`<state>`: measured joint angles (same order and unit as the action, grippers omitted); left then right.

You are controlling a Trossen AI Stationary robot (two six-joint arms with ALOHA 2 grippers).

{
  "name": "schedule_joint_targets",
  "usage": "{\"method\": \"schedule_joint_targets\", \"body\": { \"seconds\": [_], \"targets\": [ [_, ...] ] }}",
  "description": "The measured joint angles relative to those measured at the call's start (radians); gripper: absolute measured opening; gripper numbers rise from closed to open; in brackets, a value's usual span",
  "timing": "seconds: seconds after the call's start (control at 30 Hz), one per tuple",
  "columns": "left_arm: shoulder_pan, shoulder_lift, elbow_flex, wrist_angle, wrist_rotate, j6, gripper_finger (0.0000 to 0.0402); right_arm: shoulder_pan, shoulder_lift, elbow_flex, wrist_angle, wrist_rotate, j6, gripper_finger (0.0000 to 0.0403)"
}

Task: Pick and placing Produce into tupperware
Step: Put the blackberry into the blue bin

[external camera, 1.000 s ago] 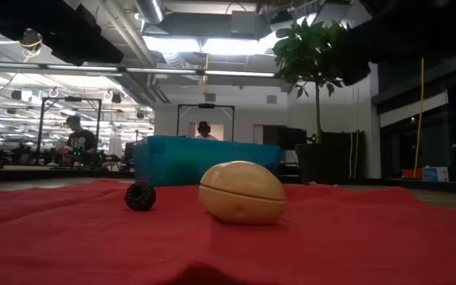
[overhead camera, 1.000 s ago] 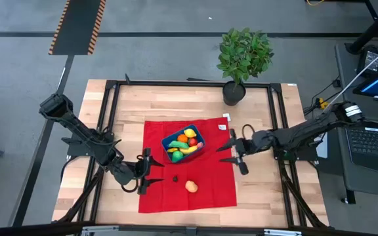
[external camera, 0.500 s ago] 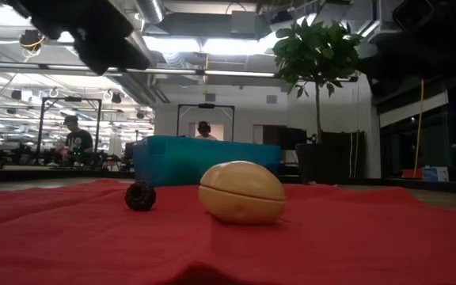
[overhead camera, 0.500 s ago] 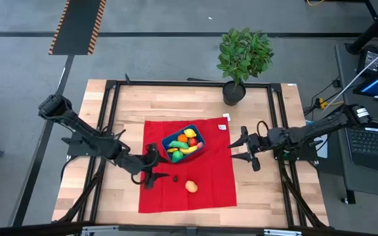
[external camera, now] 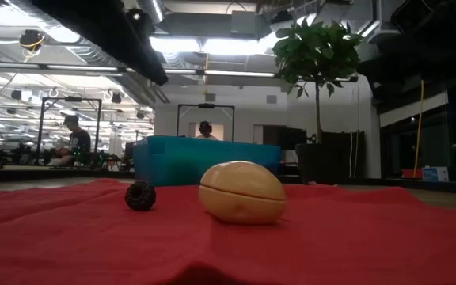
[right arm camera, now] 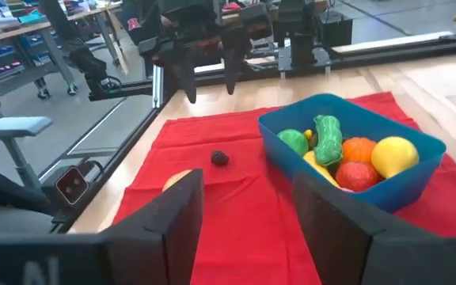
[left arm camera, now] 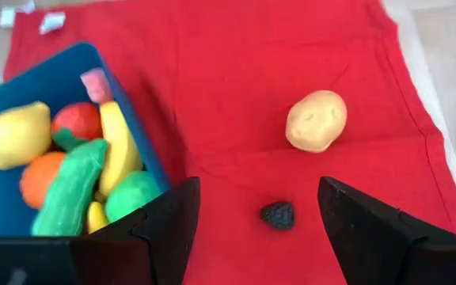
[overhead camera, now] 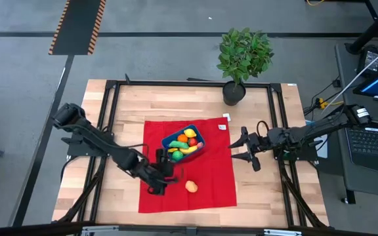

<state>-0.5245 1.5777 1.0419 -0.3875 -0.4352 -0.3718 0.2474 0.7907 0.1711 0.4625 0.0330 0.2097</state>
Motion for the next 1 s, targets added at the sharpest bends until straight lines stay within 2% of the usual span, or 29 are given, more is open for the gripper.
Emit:
{"method": "schedule_joint_targets", "body": {
  "seconds": [0.27, 0.5, 0.83, 1.0],
  "targets": [
    [0.061, 0.123, 0.081, -0.036, 0.191, -0.01, 0.0247, 0.0, 0.001, 0.0, -0.052, 0.0, -0.01, 0.0196],
    [0.078, 0.176, 0.09, -0.102, 0.218, -0.01, 0.0247, 0.0, 0.001, 0.0, -0.084, 0.0, -0.008, 0.0196],
    [0.063, 0.186, 0.091, -0.064, 0.224, -0.01, 0.0247, 0.0, 0.001, 0.0, -0.09, 0.0, -0.011, 0.0196],
    [0.063, 0.237, 0.09, -0.05, 0.222, -0.011, 0.0247, 0.0, 0.001, 0.0, -0.092, 0.0, -0.011, 0.0196]
  ]
}}
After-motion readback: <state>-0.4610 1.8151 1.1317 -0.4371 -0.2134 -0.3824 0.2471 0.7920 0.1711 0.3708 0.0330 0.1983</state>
